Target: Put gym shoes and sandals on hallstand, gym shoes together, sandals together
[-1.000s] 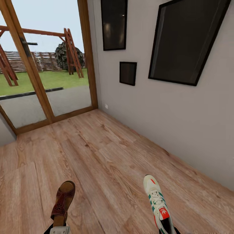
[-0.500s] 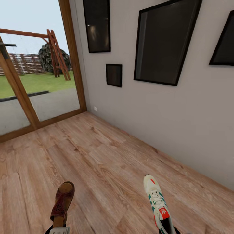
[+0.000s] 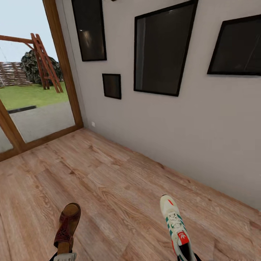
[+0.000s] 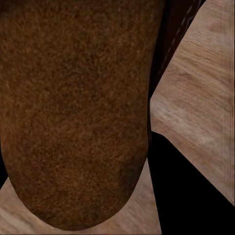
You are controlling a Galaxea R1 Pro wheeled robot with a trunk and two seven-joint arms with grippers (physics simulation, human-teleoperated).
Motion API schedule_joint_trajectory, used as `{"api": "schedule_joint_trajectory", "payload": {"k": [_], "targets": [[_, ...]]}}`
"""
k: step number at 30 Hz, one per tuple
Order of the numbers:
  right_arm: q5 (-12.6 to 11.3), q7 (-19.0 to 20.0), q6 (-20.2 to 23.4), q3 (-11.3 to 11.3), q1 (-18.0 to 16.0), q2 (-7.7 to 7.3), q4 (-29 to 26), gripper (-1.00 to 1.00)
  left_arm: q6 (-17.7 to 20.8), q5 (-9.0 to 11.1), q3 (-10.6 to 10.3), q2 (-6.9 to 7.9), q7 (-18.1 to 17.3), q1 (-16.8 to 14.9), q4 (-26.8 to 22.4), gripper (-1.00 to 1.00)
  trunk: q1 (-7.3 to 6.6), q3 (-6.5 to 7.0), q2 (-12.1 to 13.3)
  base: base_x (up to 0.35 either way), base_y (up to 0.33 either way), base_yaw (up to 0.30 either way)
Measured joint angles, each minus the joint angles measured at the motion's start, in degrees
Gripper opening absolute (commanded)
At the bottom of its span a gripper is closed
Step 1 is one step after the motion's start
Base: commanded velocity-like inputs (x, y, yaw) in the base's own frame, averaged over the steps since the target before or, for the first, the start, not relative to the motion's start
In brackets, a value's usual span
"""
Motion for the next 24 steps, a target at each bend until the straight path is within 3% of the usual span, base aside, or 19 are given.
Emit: {"api": "schedule_joint_trajectory", "payload": {"k": [18,24], "targets": [[0.01,-0.02,0.0,0.0,0.0,0.07,0.07,-1.0,-0.08,-0.19,-0.62,-0.17,-1.12,0.0,0.1,-1.0,0.0,0.61,0.0,0.001,0.0,-0.281],[0.06,-0.01,0.0,0.09,0.0,0.09,-0.01,-1.0,-0.09,-0.13,-0.62,-0.19,-1.08,0.0,0.12,-1.0,-0.02,0.73,0.0,0.183,-0.105,-0.292]]}}
